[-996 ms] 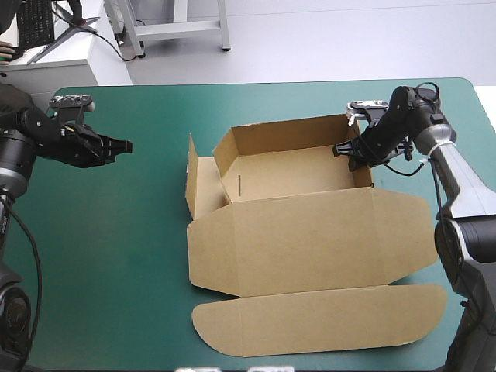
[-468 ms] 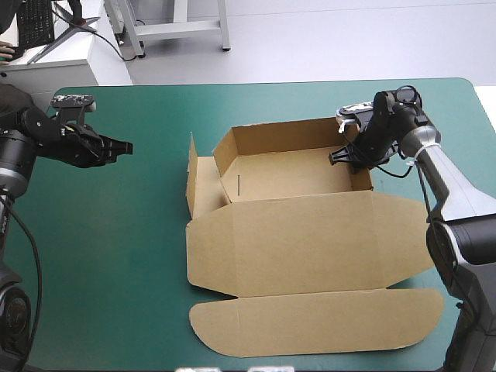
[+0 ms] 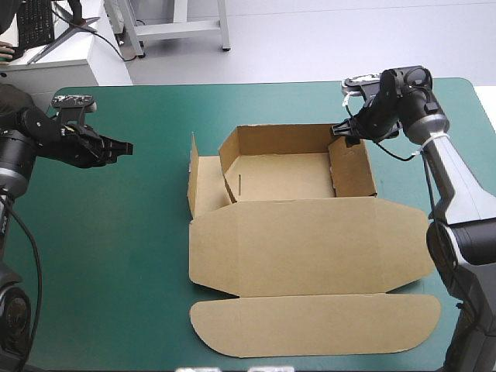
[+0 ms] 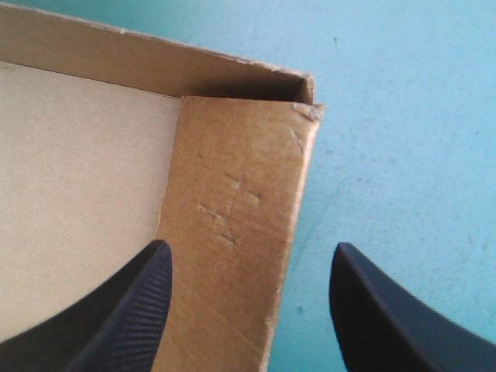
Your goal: Fold the box
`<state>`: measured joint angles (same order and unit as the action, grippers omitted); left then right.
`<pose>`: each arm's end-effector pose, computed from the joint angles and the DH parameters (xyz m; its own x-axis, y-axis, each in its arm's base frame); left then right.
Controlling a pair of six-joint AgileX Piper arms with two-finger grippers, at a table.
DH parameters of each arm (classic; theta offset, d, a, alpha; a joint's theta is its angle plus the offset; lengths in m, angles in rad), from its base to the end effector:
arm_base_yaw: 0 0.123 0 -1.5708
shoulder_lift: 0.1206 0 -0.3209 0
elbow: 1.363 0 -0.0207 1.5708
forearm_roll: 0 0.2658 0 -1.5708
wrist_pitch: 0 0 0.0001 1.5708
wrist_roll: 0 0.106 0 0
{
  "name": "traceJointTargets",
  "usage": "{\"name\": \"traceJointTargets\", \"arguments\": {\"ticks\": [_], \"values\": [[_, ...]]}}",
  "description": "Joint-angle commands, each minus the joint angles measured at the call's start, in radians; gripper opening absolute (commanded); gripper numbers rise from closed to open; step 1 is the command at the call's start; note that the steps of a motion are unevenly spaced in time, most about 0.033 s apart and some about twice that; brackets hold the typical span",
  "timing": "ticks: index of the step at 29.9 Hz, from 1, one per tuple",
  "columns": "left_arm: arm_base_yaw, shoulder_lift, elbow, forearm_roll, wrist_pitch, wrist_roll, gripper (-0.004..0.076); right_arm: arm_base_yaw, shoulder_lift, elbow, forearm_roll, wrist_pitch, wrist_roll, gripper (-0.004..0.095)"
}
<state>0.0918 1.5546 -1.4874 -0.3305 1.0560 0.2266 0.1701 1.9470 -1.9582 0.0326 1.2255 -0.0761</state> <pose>0.3539 0.0025 0.3819 -0.8391 -0.0202 -0.5436 0.1111 0.9719 -0.2076 0.4536 0.0812 0.3561 -0.8763 -0.2165 -0.4303 -0.2397 0.9709 -0.0003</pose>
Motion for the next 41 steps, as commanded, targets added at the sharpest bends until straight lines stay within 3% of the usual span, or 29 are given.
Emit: {"name": "traceJointTargets", "arguments": {"ticks": [1, 21, 27, 28, 32, 41], "values": [[0.001, -0.042, -0.030, -0.029, -0.026, -0.001, -0.0003, 0.000, -0.066, -0.038, -0.011, 0.029, 0.034, 0.0558], [0.001, -0.042, -0.030, -0.026, -0.021, 0.025, -0.0003, 0.000, 0.033, 0.042, -0.001, 0.029, 0.032, 0.0546], [0.001, -0.042, -0.030, -0.026, -0.020, 0.028, -0.0003, 0.000, 0.050, 0.042, -0.001, 0.029, 0.050, 0.0416], [0.001, -0.042, -0.030, -0.026, -0.020, 0.028, -0.0003, 0.000, 0.051, 0.042, 0.004, 0.029, 0.058, 0.0360], [0.001, -0.042, -0.030, -0.026, -0.020, 0.031, -0.0003, 0.000, 0.051, 0.042, 0.014, 0.029, 0.057, -0.0016], [0.001, -0.042, -0.030, -0.026, -0.020, 0.043, -0.0003, 0.000, 0.051, 0.042, 0.014, 0.029, 0.057, 0.0000]]}}
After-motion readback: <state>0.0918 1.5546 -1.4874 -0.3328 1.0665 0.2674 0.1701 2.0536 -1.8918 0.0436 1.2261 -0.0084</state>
